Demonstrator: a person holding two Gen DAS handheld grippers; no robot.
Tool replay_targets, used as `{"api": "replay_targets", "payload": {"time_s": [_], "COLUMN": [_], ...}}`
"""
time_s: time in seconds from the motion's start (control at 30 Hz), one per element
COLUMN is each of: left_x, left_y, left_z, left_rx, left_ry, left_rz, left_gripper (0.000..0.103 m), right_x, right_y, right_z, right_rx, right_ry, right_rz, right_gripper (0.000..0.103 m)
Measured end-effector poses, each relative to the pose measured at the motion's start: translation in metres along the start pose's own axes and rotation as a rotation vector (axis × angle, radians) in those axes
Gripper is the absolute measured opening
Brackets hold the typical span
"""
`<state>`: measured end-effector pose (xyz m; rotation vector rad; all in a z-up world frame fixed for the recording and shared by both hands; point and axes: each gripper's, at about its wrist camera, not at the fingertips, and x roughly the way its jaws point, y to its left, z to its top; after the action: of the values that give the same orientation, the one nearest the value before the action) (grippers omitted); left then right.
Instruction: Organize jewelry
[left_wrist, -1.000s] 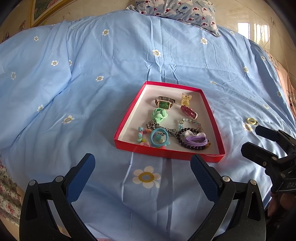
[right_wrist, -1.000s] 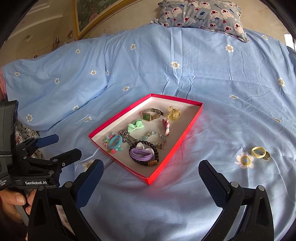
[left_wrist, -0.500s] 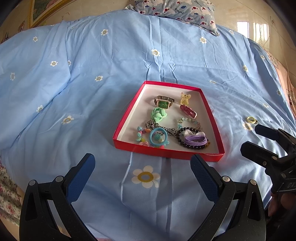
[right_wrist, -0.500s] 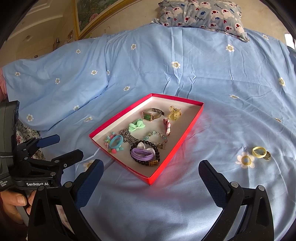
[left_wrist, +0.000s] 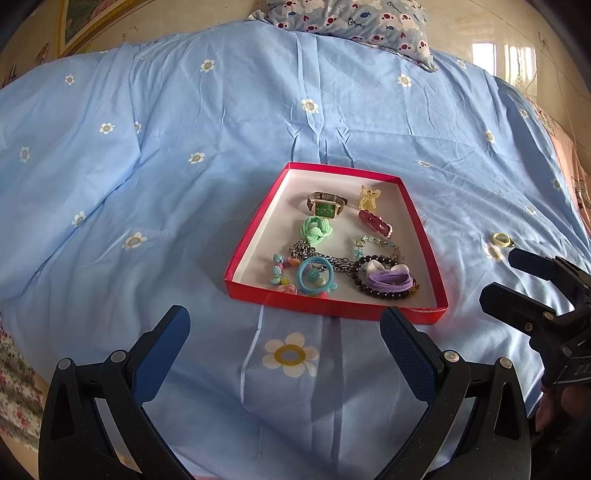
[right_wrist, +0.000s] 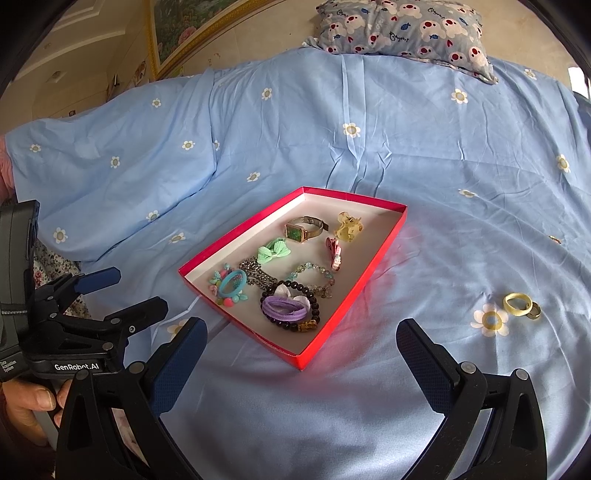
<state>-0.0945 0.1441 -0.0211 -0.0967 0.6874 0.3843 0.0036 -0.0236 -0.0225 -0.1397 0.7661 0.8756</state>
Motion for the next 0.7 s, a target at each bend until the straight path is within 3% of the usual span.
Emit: {"api": "replay_targets", "payload": {"time_s": [0.7], "left_x": [0.0021], "left_y": [-0.0004], "left_z": [0.0029], "left_rx": [0.003], "left_ry": [0.001], "left_rz": [-0.001], "left_gripper": [0.103], "right_x": [0.002], "right_y": [0.0007], "right_z": [-0.0001], "right_rx": [0.011], "right_ry": [0.003], "right_rz": [0.002], "right_gripper": [0.103]}}
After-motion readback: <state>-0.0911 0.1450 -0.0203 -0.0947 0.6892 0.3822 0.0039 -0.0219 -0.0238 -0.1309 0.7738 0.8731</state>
